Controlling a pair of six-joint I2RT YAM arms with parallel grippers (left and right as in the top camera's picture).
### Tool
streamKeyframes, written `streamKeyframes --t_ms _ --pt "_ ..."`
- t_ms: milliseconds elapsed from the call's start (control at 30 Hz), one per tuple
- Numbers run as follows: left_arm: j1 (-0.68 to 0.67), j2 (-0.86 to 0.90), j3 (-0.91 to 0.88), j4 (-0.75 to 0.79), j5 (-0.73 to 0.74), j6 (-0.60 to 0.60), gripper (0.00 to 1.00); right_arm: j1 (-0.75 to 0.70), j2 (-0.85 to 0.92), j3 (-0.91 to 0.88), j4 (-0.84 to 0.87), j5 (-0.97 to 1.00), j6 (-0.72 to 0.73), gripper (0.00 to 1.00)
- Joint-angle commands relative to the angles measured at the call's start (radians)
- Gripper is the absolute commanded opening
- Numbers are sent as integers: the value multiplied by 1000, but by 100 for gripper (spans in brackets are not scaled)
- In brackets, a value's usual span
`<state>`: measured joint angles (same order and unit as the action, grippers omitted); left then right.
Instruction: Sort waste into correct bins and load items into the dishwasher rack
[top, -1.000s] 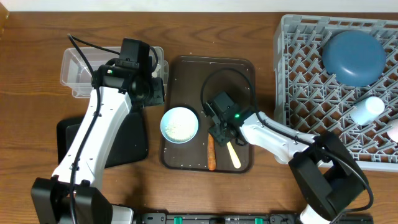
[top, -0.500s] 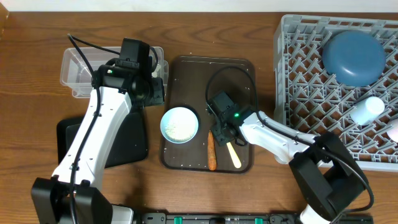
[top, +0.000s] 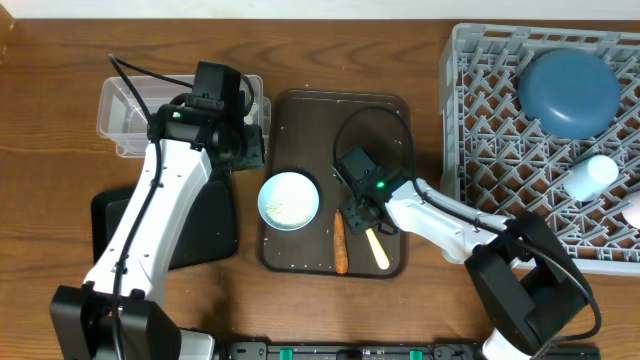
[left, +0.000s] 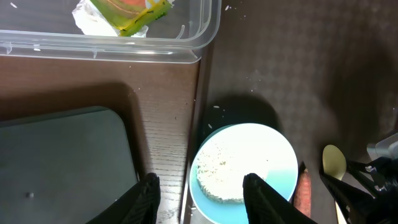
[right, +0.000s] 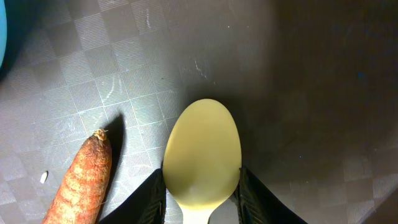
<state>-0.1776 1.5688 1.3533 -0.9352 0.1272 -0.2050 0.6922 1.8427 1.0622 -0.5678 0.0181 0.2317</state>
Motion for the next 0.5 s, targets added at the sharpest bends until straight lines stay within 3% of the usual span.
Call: streamKeyframes --t_ms 0,467 --pt "4 -4 -9 -2 -9 10 46 7 54 -40 -23 -60 35 33" --pt "4 -4 -9 -3 -9 10 46 6 51 -24 -5 -60 68 27"
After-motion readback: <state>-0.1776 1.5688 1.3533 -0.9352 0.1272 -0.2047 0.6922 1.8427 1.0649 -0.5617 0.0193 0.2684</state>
